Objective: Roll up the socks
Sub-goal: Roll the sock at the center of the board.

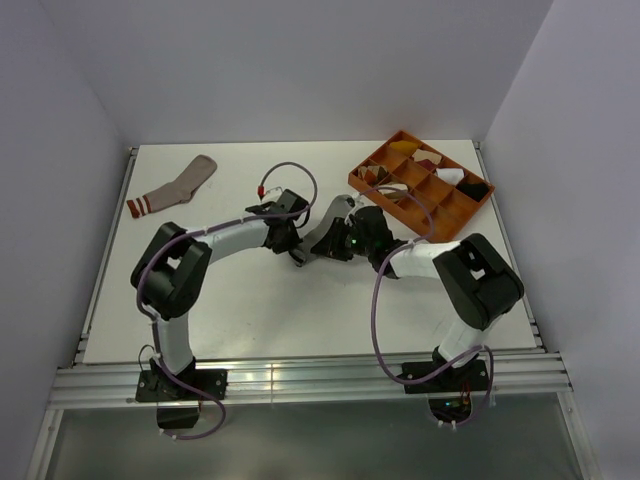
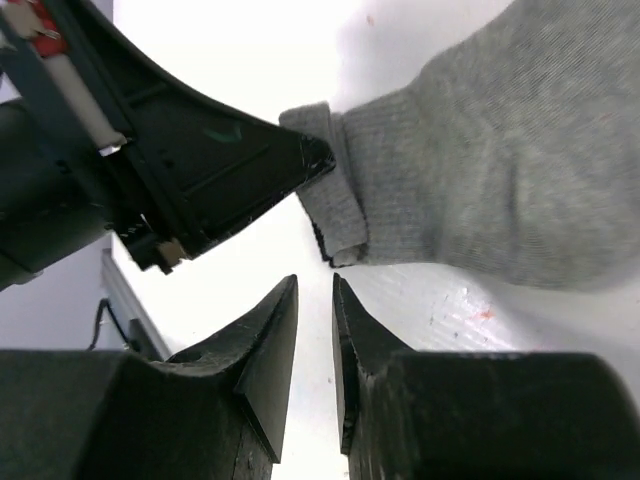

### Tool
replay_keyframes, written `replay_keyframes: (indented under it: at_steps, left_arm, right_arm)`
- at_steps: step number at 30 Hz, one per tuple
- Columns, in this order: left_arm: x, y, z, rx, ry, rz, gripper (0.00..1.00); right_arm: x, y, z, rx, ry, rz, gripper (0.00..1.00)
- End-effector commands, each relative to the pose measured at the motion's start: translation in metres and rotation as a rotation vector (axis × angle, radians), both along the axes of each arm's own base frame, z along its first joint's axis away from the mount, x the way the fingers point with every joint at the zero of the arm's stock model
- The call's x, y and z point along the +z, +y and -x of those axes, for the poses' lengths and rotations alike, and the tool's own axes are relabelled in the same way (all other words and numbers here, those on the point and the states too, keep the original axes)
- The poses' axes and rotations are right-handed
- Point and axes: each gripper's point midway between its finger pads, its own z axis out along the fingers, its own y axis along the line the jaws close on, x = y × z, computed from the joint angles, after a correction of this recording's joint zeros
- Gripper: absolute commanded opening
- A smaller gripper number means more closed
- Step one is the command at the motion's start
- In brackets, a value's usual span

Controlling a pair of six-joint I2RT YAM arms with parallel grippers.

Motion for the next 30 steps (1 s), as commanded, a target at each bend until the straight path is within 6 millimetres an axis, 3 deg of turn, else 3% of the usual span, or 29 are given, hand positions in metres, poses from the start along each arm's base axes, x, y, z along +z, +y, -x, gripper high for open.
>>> replay_keyframes:
  at_steps: [1,6,14,30]
  left_arm:
    - [-0.007,0.031,0.012,-0.048,0.069,-0.193,0.0]
    - [-0.012,0.025,0.013,-0.093,0.106,-0.202,0.0]
    - [-0.015,0.019,0.015,-0.151,0.158,-0.219,0.0]
    - [-0.02,0.009,0.018,-0.192,0.193,-0.186,0.0]
  right_arm:
    - [0.01,-0.005,-0.012,-0.015,-0.082,0.051,0.28]
    - [0.016,0.013,-0.009,0.02,-0.235,0.106,0.34]
    - [0.022,0.025,0.002,0.024,-0.546,0.218,0.47]
    - [0.001,0.05,0.004,0.078,-0.684,0.398,0.51]
